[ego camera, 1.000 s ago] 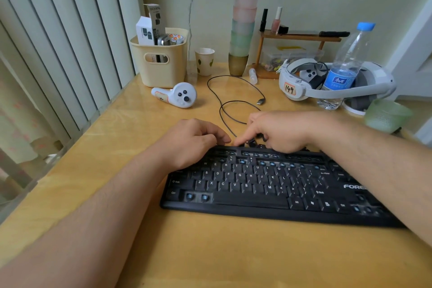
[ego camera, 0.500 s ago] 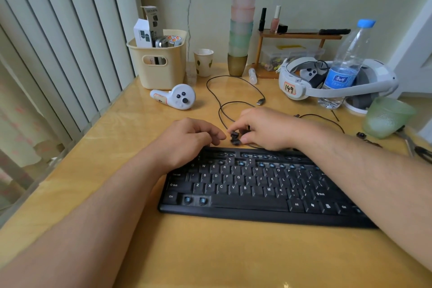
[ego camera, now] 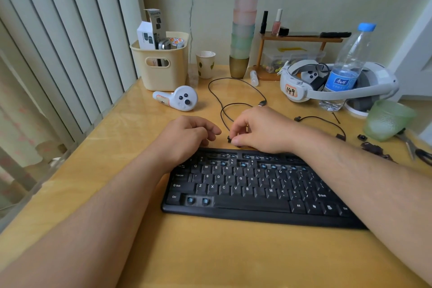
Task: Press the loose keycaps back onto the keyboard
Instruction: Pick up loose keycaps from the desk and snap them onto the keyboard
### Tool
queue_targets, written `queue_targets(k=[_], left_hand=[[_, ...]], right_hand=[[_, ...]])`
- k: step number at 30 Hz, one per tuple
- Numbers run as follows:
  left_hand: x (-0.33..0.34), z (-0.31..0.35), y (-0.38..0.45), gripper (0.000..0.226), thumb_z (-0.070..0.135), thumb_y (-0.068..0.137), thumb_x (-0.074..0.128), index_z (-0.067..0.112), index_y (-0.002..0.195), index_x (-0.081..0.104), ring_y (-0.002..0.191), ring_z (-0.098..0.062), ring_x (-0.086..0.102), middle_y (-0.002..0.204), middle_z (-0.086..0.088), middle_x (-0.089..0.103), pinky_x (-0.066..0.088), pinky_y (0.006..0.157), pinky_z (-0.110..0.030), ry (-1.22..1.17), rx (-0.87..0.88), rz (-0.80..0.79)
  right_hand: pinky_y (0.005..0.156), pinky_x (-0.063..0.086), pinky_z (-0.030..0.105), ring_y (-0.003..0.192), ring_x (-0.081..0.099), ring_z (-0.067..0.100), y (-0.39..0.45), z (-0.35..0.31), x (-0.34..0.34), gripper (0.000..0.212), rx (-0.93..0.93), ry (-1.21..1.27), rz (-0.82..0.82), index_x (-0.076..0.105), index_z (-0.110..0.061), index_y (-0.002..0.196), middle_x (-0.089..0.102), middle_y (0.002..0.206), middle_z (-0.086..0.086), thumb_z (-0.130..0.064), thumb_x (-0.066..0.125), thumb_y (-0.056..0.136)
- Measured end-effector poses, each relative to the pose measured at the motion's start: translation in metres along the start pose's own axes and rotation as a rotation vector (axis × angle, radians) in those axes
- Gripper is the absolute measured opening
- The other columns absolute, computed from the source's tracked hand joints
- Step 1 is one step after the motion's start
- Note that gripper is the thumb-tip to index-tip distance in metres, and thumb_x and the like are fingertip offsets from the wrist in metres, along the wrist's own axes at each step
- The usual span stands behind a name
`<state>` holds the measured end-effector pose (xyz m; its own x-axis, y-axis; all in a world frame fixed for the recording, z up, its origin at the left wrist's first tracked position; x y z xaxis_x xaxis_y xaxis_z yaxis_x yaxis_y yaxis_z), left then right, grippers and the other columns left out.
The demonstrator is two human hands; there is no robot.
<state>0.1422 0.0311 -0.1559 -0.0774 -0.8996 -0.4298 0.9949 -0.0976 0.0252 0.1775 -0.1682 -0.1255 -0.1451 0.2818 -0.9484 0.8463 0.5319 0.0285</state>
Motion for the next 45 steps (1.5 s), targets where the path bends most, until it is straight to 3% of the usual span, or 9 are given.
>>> queue_targets(k=[10,14,18,23,26,32,36,39,45], left_hand=[[0.0,0.004,-0.005,0.037,0.005,0.092,0.05,0.026,0.096,0.081,0.089,-0.014,0.067,0.093,0.006,0.077,0.055,0.096,-0.04,0.032,0.003,-0.02],[0.001,0.014,-0.009,0.033,0.015,0.098,0.056,0.038,0.103,0.079,0.094,0.0,0.065,0.096,0.017,0.075,0.052,0.087,-0.023,0.154,0.074,-0.042],[0.004,0.029,-0.018,0.018,0.038,0.102,0.063,0.041,0.114,0.076,0.069,0.012,0.056,0.094,0.017,0.073,0.038,0.065,-0.008,0.225,0.247,-0.02],[0.007,0.036,-0.023,0.01,0.026,0.097,0.074,0.022,0.106,0.078,0.093,-0.012,0.072,0.096,0.003,0.079,0.055,0.087,-0.021,-0.036,0.298,-0.069],[0.007,0.029,-0.018,0.008,0.022,0.095,0.076,0.026,0.102,0.076,0.091,-0.008,0.071,0.094,0.007,0.078,0.053,0.083,-0.017,0.015,0.294,0.003],[-0.004,0.015,-0.011,0.013,0.026,0.098,0.068,0.037,0.097,0.075,0.098,-0.014,0.068,0.098,0.02,0.074,0.054,0.096,-0.034,0.098,0.232,0.132],[0.0,0.02,-0.014,0.011,0.031,0.099,0.064,0.037,0.096,0.074,0.089,-0.001,0.061,0.094,0.023,0.07,0.05,0.084,-0.027,0.207,0.236,0.13],[0.0,0.02,-0.016,0.011,0.033,0.098,0.065,0.035,0.095,0.075,0.086,0.0,0.06,0.09,0.021,0.071,0.049,0.081,-0.027,0.189,0.245,0.124],[-0.003,0.016,-0.021,0.012,0.028,0.096,0.067,0.035,0.092,0.075,0.081,0.002,0.056,0.085,0.021,0.067,0.045,0.076,-0.022,0.146,0.254,0.127]], right_hand=[[0.075,0.049,0.017,0.078,0.063,-0.007,-0.015,-0.008,-0.007,0.051,0.127,0.097,0.054,0.065,-0.04,0.131,0.071,0.088,-0.019,-0.013,0.071,0.088],[0.087,0.059,0.026,0.087,0.069,0.002,-0.035,-0.007,-0.013,0.043,0.122,0.361,0.352,0.072,-0.042,0.114,0.073,0.093,-0.015,-0.01,0.078,0.086],[0.087,0.061,0.028,0.093,0.073,0.005,-0.055,-0.023,-0.001,0.045,0.02,0.654,0.596,0.071,-0.043,0.109,0.074,0.1,-0.011,-0.003,0.077,0.088],[0.084,0.061,0.034,0.094,0.073,0.011,-0.052,-0.034,0.006,0.045,-0.025,0.812,0.656,0.075,-0.037,0.105,0.075,0.097,-0.007,0.005,0.075,0.088],[0.085,0.062,0.03,0.095,0.07,0.005,-0.052,-0.037,0.006,0.044,0.009,0.655,0.671,0.073,-0.041,0.098,0.074,0.097,-0.012,0.002,0.074,0.089],[0.077,0.051,0.031,0.091,0.062,0.007,-0.093,-0.056,-0.02,0.017,-0.07,0.346,0.217,0.076,-0.045,0.101,0.066,0.102,-0.018,-0.036,0.077,0.086],[0.078,0.042,0.016,0.1,0.051,-0.002,-0.137,-0.102,0.009,0.051,-0.342,0.035,-0.238,0.058,-0.061,0.128,0.044,0.114,-0.027,-0.065,0.073,0.079],[0.074,0.038,0.017,0.088,0.046,-0.002,-0.159,-0.112,0.043,0.036,-0.461,0.001,-0.316,0.066,-0.049,0.121,0.042,0.11,-0.023,-0.05,0.076,0.087],[0.078,0.048,0.015,0.09,0.062,0.005,-0.155,-0.097,0.039,0.022,-0.257,0.222,-0.29,0.078,-0.036,0.108,0.061,0.104,-0.02,-0.02,0.076,0.092]])
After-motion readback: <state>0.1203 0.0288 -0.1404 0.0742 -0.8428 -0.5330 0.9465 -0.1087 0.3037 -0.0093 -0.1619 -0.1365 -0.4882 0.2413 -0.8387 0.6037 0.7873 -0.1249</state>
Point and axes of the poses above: each hand's wrist, its own y-axis towards the middle knuckle, its own x-axis out of the palm, z = x × y, the point moved 3 cm from there along y, towards the middle knuckle
